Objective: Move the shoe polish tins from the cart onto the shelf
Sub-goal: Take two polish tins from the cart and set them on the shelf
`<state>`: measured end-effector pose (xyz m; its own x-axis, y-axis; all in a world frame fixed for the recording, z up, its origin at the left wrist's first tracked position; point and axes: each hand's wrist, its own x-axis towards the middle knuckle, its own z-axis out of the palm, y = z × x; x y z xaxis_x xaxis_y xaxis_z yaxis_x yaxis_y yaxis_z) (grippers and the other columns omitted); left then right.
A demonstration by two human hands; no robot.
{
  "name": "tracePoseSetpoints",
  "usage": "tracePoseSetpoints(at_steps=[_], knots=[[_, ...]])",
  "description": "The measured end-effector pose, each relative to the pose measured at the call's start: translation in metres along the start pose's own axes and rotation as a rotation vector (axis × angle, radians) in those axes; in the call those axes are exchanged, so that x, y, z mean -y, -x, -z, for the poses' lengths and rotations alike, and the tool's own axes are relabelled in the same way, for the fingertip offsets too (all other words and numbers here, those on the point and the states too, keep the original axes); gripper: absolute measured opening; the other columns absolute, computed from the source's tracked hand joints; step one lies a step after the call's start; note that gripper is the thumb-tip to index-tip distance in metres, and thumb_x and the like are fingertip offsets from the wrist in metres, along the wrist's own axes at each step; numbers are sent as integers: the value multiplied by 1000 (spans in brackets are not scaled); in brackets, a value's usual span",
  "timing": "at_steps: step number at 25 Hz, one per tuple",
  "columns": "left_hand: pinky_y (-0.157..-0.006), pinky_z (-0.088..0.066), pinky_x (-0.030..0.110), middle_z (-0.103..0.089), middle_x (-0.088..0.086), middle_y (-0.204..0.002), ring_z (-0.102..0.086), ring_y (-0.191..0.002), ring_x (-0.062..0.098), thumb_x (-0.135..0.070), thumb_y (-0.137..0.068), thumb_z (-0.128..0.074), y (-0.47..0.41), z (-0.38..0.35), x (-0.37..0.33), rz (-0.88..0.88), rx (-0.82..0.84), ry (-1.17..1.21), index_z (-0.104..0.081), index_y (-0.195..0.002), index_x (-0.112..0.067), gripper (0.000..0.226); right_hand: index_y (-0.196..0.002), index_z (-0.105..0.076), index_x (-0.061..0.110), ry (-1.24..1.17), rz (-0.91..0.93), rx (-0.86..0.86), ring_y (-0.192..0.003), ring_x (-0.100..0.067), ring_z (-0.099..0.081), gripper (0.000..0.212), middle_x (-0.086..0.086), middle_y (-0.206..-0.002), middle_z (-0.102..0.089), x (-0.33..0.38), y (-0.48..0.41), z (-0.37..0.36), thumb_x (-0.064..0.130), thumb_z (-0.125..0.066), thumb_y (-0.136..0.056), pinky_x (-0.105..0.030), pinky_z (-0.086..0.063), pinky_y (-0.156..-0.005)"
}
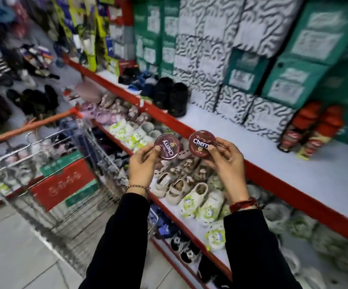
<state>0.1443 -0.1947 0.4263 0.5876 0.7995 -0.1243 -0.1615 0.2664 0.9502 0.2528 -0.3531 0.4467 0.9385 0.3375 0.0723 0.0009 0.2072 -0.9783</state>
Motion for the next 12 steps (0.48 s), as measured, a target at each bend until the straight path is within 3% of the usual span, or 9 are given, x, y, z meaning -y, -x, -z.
tracePoseSetpoints(at_steps=[2,4,7,9,12], knots=[[-51,-55,9,-68,1,-81,-66,-53,-1,-10,-94,-61,5,-41,-7,-18,114,8,-61,-106,-13,13,-122,-57,6,-11,43,-73,-82,-10,-71,29,-5,-103,-69,21,-1,37,6,-62,-93,-17,-61,-64],[-49,-54,9,-70,-3,-74,-63,-49,-3,-8,-93,-61,11,-81,-9,-25,198,8,-62,-102,-14,11,-120,-58,7,-9,75,-160,-79,-6,-72,28,-6,-101,-69,39,-1,72,5,-62,-93,-16,-60,-62],[-50,-54,10,-71,-6,-61,-61,-44,-2,-6,-93,-61,22,-143,-3,-25,331,-1,-63,-97,-13,8,-122,-57,3,11,127,-307,-88,-20,-71,30,-12,-107,-69,63,1,127,5,-62,-93,-18,-61,-65],[-55,-55,12,-67,1,-69,-61,-50,4,-8,-92,-62,31,-179,4,-36,430,-47,-64,-101,-11,9,-124,-58,2,57,140,-406,-99,-28,-71,32,-16,-113,-69,72,5,161,7,-63,-92,-23,-63,-72],[-61,-59,19,-68,8,-78,-64,-57,9,-13,-90,-67,47,-229,19,-41,569,-127,-66,-93,-16,4,-122,-59,2,83,129,-538,-104,-32,-71,31,-18,-115,-69,81,12,209,7,-64,-92,-32,-61,-77]])
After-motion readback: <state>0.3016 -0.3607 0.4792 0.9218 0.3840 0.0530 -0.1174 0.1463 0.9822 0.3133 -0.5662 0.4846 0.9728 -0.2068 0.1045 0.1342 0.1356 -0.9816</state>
